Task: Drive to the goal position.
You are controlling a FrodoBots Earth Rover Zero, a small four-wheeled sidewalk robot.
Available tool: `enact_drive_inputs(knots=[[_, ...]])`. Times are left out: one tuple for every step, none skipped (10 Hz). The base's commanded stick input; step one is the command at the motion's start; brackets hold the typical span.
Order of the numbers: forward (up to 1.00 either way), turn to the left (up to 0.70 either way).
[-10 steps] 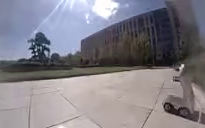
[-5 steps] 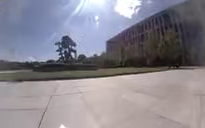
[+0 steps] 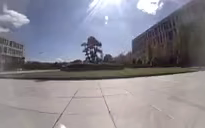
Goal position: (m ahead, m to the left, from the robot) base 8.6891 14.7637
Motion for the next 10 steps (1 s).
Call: enact_drive_inputs(knots=[[0.70, 0.36], [0.70, 0.36], [0.70, 0.36], [0.70, 0.36], [0.70, 0.36], [0.70, 0.36], [0.70, 0.36], [0.70, 0.36], [0.70, 0.36], [0.70, 0.36]])
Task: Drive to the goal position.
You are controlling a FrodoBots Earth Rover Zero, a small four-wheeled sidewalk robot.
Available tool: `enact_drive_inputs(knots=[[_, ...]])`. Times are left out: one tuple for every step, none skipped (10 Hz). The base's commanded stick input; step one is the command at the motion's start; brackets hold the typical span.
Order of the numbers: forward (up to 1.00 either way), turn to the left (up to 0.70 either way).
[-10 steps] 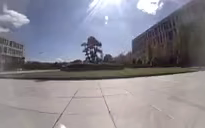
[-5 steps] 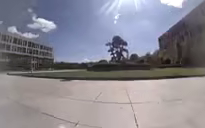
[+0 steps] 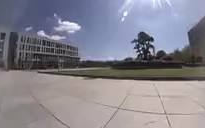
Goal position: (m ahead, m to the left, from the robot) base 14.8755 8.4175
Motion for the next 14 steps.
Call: enact_drive_inputs(knots=[[0.70, 0.36], [0.70, 0.14], [0.70, 0.10], [0.70, 0.07], [0.70, 0.03], [0.70, 0.02], [0.70, 0.01], [0.70, 0.01], [0.70, 0.01], [0.70, 0.01], [0.70, 0.01], [0.70, 0.03], [0.70, 0.12], [0.70, 0.26]])
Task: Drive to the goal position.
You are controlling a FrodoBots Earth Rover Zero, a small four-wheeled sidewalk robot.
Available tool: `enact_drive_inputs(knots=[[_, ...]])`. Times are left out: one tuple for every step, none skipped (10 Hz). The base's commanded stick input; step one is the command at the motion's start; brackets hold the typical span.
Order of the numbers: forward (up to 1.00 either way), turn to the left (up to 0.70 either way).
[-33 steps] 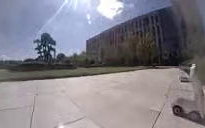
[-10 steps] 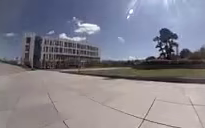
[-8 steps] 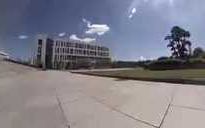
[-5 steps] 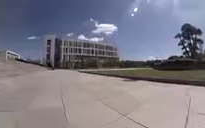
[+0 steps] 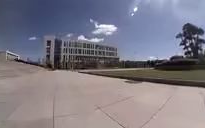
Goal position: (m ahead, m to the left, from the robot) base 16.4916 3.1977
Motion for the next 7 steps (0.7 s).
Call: enact_drive_inputs(knots=[[0.70, 0.36], [0.70, 0.36], [0.70, 0.36], [0.70, 0.36], [0.70, 0.36], [0.70, 0.36], [0.70, 0.32]])
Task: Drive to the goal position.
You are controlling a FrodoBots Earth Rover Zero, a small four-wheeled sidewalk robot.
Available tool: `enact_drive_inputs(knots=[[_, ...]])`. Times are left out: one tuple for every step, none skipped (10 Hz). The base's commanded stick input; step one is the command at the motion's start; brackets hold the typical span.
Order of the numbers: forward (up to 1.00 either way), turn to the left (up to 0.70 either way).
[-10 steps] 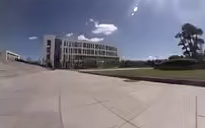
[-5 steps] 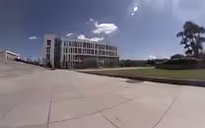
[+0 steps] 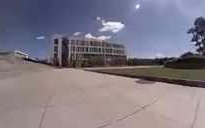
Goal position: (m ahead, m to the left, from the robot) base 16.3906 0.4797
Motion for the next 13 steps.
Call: enact_drive_inputs(knots=[[0.70, 0.23], [0.70, 0.17], [0.70, 0.10], [0.70, 0.04], [0.70, 0.01], [0.70, 0.01], [0.70, 0.01], [0.70, 0.01], [0.68, 0.01], [0.66, 0.01], [0.70, 0.01], [0.70, 0.01], [0.70, 0.01]])
